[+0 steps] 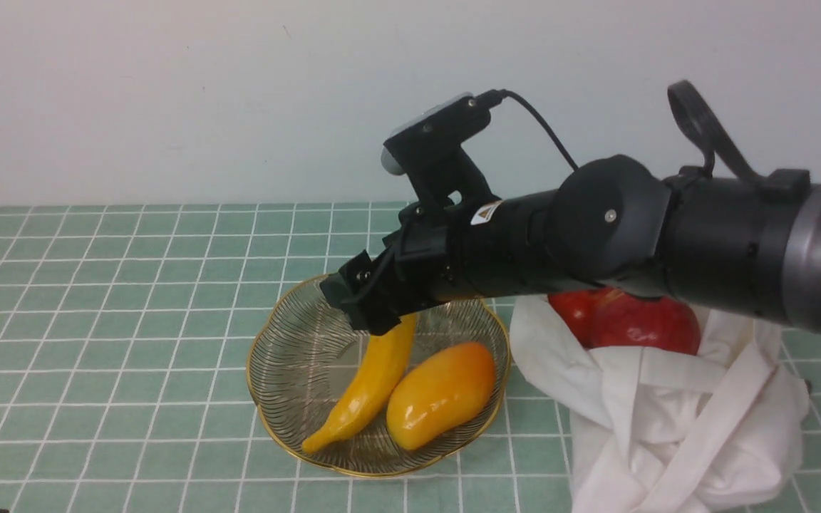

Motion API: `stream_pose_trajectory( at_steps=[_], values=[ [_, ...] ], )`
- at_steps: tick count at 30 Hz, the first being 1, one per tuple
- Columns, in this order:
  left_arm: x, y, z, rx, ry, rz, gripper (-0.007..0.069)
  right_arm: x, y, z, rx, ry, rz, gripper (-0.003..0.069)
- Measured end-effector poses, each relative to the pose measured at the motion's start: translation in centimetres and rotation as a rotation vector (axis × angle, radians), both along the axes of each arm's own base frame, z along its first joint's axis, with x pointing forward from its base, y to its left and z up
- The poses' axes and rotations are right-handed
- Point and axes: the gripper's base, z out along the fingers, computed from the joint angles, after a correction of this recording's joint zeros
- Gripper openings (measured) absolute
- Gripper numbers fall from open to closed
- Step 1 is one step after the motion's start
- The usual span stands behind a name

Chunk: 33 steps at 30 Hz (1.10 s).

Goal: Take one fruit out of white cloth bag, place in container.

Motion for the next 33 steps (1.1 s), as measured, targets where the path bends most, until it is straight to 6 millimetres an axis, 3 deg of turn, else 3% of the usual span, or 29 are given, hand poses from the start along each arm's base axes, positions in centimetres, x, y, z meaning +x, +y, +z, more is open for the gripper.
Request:
stream_pose_trajectory(
  at_steps=[7,17,20,23,26,30,33],
  values=[
    [0.0,0.0,0.0,0.0,0.0,0.0,-0.0008,-0.5,-0.8,3.2,0.061,-0.096,-0.034,0.0591],
    [0.0,0.0,0.0,0.0,0.0,0.0,-0.0008,-4.3,-5.1,12.7,0.177,-0.352,-0.046,0.0575],
    [0.0,0.0,0.0,0.0,0.0,0.0,-0.0008,-7.9,-7.9,17.2,0.225,-0.476,-0.023,0.0505],
    [0.0,0.0,0.0,0.0,0.0,0.0,-0.0008,-11.3,-10.3,20.1,0.251,-0.557,0.008,0.0402],
    [0.0,0.0,0.0,0.0,0.0,0.0,-0.0008,-14.2,-12.3,21.9,0.248,-0.609,0.045,0.0282],
    [0.0,0.0,0.0,0.0,0.0,0.0,-0.0008,-18.6,-15.6,23.2,0.209,-0.636,0.082,0.0059],
    [0.0,0.0,0.0,0.0,0.0,0.0,-0.0008,-21.1,-17.9,23.7,0.248,-0.584,0.036,0.0]
  ],
)
